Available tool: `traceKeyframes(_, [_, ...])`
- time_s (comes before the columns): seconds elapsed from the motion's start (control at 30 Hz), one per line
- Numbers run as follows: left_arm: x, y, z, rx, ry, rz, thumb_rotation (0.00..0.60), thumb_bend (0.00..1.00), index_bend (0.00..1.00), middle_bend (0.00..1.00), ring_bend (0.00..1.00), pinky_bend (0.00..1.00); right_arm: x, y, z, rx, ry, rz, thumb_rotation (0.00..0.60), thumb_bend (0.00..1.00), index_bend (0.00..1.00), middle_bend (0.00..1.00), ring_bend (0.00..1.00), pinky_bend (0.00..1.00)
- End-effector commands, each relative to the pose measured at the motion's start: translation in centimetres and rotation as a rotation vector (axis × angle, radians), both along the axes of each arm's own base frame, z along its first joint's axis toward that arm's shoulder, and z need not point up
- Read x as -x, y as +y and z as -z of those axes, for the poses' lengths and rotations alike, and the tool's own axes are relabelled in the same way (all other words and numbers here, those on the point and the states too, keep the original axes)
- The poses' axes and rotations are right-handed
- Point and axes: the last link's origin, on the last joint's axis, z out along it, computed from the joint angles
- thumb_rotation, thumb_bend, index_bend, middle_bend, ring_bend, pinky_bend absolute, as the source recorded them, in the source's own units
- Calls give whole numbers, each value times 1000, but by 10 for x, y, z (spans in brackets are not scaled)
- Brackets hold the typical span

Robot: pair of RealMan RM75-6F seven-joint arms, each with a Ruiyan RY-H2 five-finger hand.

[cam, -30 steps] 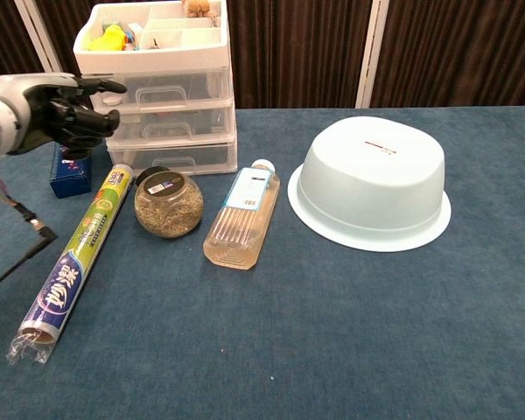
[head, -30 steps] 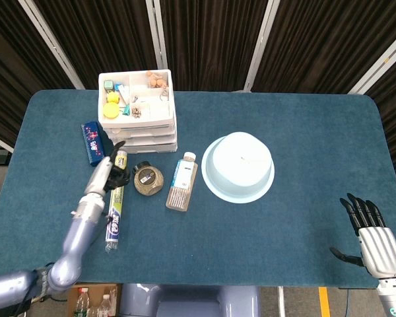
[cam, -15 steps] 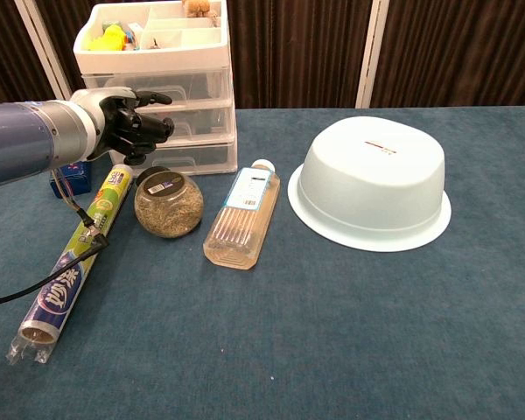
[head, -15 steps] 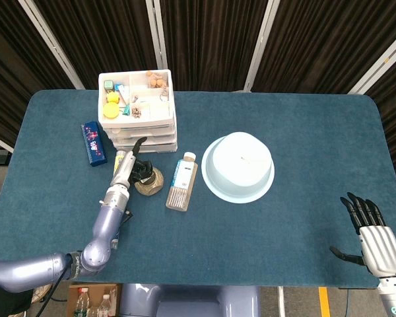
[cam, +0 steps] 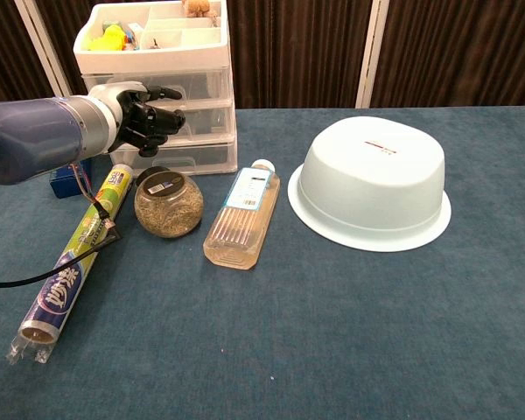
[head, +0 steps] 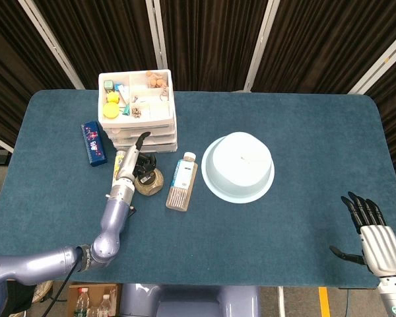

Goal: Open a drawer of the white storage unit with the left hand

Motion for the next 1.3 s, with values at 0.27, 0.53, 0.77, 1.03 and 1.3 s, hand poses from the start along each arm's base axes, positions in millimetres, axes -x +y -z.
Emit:
traceKeyframes(0.27, [-7,8,12,14,-50,-28,600,676,78,975,890,871,0,0,0,0,-2,-3,600,124,0,0,0,0])
traceKeyframes(0.53, [-12,10,14,46,-124,-20,600,689,247,977,894,871,0,1,0,1,1,-4,600,124,0,0,0,0])
traceKeyframes(0.77, [-8,6,9,45,-130,2,600,691,286,978,894,871,0,2,0,1,0,-3,600,124,0,0,0,0])
traceKeyframes(1.03, [14,-11,-1,64,-106,17,600,691,291,978,894,871,0,2,2,-3,4,-3,600,124,0,0,0,0])
traceKeyframes(1.3, [30,-35,-8,96,-54,80,600,692,274,978,894,871,-1,2,3,-3,4,-1,600,125,0,0,0,0])
